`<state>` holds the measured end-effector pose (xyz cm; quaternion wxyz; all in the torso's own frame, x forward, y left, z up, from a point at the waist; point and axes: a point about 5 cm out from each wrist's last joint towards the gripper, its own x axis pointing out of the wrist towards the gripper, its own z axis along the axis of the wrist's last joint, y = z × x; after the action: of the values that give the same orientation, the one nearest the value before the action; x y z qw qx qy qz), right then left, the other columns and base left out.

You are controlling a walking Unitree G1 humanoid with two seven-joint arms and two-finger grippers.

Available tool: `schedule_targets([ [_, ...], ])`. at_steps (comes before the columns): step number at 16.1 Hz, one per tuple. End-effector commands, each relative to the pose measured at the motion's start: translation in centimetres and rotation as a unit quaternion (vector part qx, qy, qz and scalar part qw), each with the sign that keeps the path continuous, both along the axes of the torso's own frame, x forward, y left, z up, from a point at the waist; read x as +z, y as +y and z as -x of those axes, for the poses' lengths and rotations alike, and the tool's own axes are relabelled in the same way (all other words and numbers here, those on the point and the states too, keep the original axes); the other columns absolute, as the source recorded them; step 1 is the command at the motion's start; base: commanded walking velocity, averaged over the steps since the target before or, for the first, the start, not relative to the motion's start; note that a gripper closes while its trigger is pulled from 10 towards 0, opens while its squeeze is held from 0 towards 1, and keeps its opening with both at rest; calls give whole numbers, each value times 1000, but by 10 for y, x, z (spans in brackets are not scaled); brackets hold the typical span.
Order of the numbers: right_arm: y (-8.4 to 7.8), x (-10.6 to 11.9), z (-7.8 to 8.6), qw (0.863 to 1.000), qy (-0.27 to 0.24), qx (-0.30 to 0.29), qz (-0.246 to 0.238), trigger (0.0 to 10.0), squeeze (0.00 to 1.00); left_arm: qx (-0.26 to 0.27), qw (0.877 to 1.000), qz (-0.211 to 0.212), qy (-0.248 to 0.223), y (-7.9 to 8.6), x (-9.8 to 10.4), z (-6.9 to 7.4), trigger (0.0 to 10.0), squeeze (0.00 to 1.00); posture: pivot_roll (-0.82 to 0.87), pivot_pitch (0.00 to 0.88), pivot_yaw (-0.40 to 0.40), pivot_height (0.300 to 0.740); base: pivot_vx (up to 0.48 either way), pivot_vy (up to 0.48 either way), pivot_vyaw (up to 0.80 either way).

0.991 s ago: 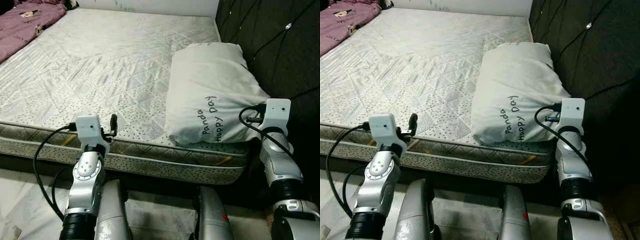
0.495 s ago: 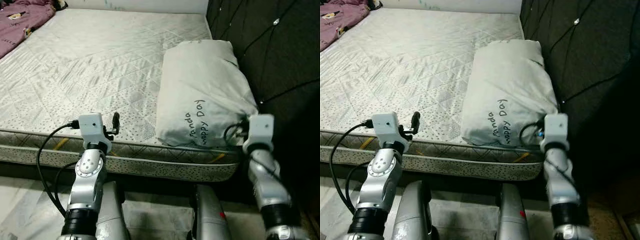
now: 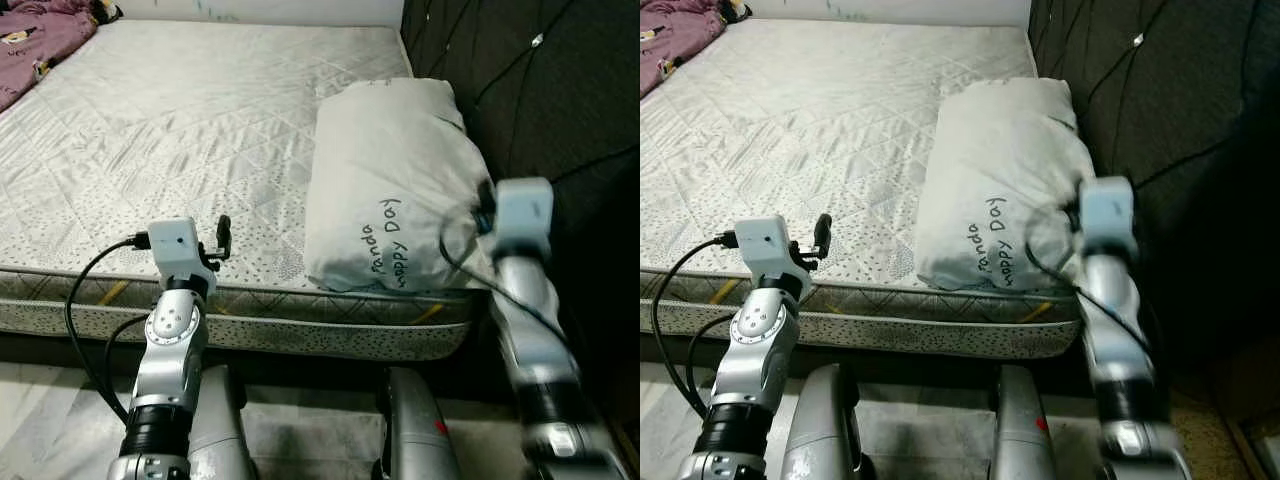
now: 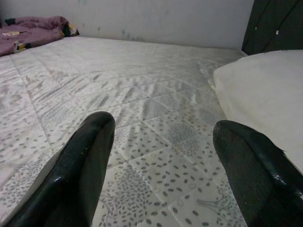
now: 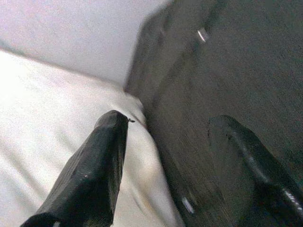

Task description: Clean up the room

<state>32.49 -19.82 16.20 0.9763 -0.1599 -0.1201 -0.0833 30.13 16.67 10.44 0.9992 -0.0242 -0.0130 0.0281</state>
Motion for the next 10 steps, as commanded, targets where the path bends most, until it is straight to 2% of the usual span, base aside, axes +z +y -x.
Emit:
schedule_targets([
  [1,7,-8,-4,1000,17,14,0,10000,1000,2,1000,0,-6,1,3,-2,10000,0,-30,0,-2,547,0,0,0],
  [4,24,-19,-25,997,68,43,-11,10000,1000,6,1000,2,-9,0,3,0,10000,0,1,0,-23,547,0,0,0],
  [5,36,-28,-37,991,115,63,-25,10000,1000,14,1000,3,-8,3,2,4,10000,0,17,0,-34,547,0,0,0],
  [7,42,-40,-42,983,168,65,-46,10000,1000,17,1000,3,-6,4,0,7,10000,0,28,0,-43,547,0,0,0],
  [8,43,-58,-42,965,236,53,-99,10000,1000,19,1000,4,-3,4,-1,10,10000,0,36,0,-50,547,0,0,0],
  [9,45,-78,-37,943,303,52,-126,10000,1000,20,1000,4,-2,4,-2,11,10000,0,40,0,-54,547,0,0,0],
  [10,46,-89,-33,930,335,51,-145,10000,1000,21,1000,4,1,5,-3,11,10000,0,40,0,-54,547,0,0,0],
])
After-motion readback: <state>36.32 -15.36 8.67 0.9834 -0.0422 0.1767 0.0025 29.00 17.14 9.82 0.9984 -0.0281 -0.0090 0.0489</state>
